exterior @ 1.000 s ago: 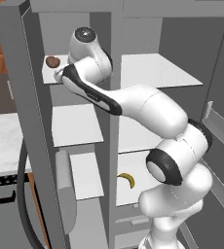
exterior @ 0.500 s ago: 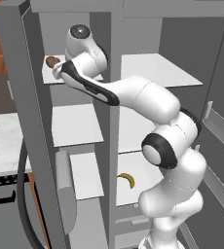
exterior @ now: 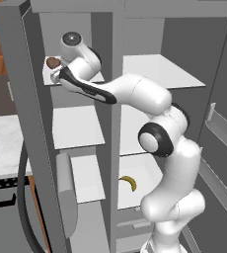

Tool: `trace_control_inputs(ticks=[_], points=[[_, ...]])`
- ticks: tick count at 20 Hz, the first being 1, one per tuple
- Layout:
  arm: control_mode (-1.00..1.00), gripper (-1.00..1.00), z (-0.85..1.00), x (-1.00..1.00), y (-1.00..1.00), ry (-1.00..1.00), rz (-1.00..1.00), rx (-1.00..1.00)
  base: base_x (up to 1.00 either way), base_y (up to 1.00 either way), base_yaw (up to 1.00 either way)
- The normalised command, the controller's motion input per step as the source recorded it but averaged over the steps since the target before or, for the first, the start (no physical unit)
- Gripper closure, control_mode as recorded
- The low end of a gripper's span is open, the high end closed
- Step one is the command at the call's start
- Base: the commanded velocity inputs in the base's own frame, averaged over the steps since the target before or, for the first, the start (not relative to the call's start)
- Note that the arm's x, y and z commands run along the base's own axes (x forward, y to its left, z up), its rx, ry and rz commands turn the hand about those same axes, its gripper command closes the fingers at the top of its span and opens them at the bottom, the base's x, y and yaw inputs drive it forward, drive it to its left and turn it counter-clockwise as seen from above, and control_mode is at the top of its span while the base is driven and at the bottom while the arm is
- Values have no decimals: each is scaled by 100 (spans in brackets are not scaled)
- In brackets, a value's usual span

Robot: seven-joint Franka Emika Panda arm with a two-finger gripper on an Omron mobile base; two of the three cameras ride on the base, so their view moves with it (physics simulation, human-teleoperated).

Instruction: There's a fish in the fridge that needs to be moved to the freezer for freezing. Pick up the fish from the fridge, place it on any shelf in the freezer, and close the fridge and freezer doors when done.

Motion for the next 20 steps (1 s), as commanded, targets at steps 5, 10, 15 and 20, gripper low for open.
trace_control_inputs(ticks=[5, 10, 15, 20], points=[[-100, 100, 0, 36, 8, 4, 0, -1, 0, 0, 0], [-100, 100, 0, 32, 1, 1, 0, 0, 0, 0, 0], [-100, 100, -20, 30, 0, -4, 0, 0, 0, 0, 0], [-100, 100, -48, 12, 0, -7, 0, 0, 0, 0, 0]])
